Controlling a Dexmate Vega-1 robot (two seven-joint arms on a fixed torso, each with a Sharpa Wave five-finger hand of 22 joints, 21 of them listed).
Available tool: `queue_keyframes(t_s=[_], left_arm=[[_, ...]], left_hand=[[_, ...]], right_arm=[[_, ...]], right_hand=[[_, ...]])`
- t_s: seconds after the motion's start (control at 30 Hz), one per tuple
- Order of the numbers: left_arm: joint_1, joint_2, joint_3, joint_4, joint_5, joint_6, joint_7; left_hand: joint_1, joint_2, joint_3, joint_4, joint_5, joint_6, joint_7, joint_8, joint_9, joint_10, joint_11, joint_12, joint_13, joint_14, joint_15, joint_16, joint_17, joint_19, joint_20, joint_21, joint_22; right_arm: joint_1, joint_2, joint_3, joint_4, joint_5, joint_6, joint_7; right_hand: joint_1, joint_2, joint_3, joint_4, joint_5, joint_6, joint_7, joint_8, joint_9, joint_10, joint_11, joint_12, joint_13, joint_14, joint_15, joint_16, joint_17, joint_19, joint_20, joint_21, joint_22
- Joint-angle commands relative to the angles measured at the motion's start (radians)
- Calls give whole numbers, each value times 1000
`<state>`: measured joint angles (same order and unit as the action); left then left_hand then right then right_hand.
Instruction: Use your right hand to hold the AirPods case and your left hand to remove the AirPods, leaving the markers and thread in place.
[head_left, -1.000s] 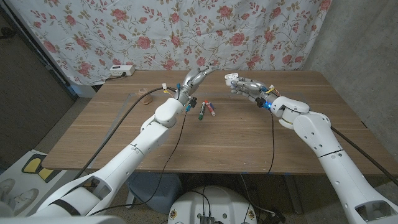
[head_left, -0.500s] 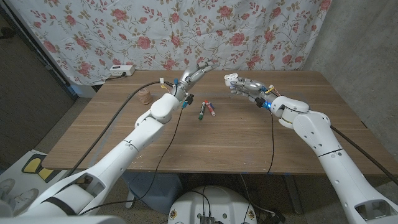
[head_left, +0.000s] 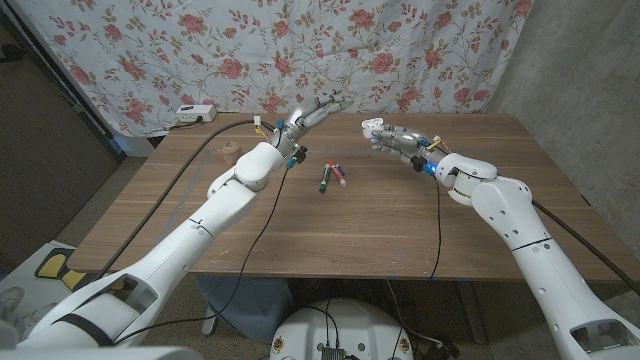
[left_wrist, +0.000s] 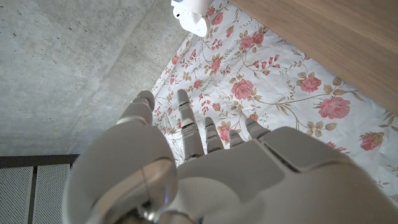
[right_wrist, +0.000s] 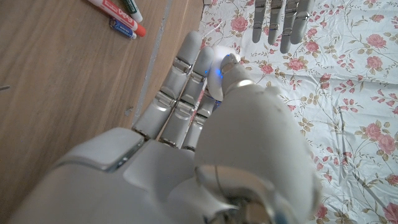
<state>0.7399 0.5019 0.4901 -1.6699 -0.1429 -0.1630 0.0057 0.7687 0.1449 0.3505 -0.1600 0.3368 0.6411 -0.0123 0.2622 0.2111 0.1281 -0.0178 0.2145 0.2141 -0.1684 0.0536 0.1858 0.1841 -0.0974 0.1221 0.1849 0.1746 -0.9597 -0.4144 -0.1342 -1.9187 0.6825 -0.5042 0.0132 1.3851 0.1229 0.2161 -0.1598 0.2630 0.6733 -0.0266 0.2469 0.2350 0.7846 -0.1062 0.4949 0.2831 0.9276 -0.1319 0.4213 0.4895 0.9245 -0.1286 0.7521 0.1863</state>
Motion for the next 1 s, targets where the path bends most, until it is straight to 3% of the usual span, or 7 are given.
queue_keyframes(t_s=[0.03, 0.17, 0.27, 0.37, 0.53, 0.7, 1.0], left_arm=[[20, 41, -29, -92, 72, 76, 12], [31, 35, -34, -98, 90, 74, 27], [35, 25, -34, -96, 105, 61, 40], [31, 38, -34, -127, 132, 99, 31], [8, 111, -4, -290, 344, 299, 20], [8, 101, -21, -301, 338, 297, -22], [-25, 141, 12, -465, 557, 523, -121]], left_hand=[[7, -5, 9, 2, 11, 11, 1, 4, 3, 0, -1, -1, 0, -6, -2, -1, 2, -4, 4, 3, 2], [-3, -20, 10, 3, 26, -39, -12, -19, 6, 7, -1, 5, 1, -1, 1, 3, 2, -3, 6, 6, 2], [-15, -37, 19, 3, 54, -143, -58, -63, 7, 54, 1, 26, 4, 12, 2, 10, 2, -1, 9, 9, 3], [-13, -60, 35, -6, 86, -309, -113, -95, -3, 138, -28, 56, 14, 42, 2, 19, 0, 8, 15, 12, 2], [-12, -70, 46, -4, 99, -377, -103, -90, -9, 209, -45, 78, 22, 77, 6, 27, -1, 16, 23, 13, 2], [-21, -76, 48, 1, 105, -434, -88, -91, -10, 231, -49, 84, 29, 91, 7, 29, -1, 19, 30, 13, 2], [-34, -81, 51, 7, 111, -524, -94, -96, -13, 242, -48, 84, 39, 100, 6, 27, 0, 18, 54, 12, 3]], right_arm=[[6, 6, 3, 13, -2, 2, 1], [6, 6, 4, 13, -4, 5, 1], [5, 7, 5, 13, -4, 4, 0], [4, 7, 6, 13, -3, 4, 0], [-2, 16, 16, 16, 11, 11, 5], [-6, 18, 20, 17, 15, 20, 9], [-14, 15, 28, 18, 23, 32, 19]], right_hand=[[5, 10, -4, 4, 5, 3, 4, -4, 1, 29, -19, 78, 67, 9, -105, -2, 4, -8, -55, 5, -1], [5, 10, -4, 5, 5, 3, 4, -5, 1, 29, -19, 78, 67, 9, -105, -3, 4, -8, -55, 7, -1], [5, 10, -4, 5, 5, 3, 2, -5, 2, 28, -20, 77, 68, 9, -105, -3, 5, -9, -56, 7, -1], [5, 10, -4, 5, 5, 3, 3, -6, 2, 29, -19, 77, 67, 9, -105, -3, 5, -10, -56, 9, -2], [6, 9, -5, 4, 5, 0, 1, -9, 2, 27, -19, 76, 67, 9, -105, -5, 6, -11, -57, 12, -2], [6, 9, -5, 4, 5, -1, -1, -11, 2, 26, -21, 75, 69, 8, -105, -6, 7, -14, -57, 14, -2], [6, 9, -5, 4, 5, -2, 1, -13, 3, 24, -23, 74, 70, 8, -105, -8, 8, -17, -57, 17, -2]])
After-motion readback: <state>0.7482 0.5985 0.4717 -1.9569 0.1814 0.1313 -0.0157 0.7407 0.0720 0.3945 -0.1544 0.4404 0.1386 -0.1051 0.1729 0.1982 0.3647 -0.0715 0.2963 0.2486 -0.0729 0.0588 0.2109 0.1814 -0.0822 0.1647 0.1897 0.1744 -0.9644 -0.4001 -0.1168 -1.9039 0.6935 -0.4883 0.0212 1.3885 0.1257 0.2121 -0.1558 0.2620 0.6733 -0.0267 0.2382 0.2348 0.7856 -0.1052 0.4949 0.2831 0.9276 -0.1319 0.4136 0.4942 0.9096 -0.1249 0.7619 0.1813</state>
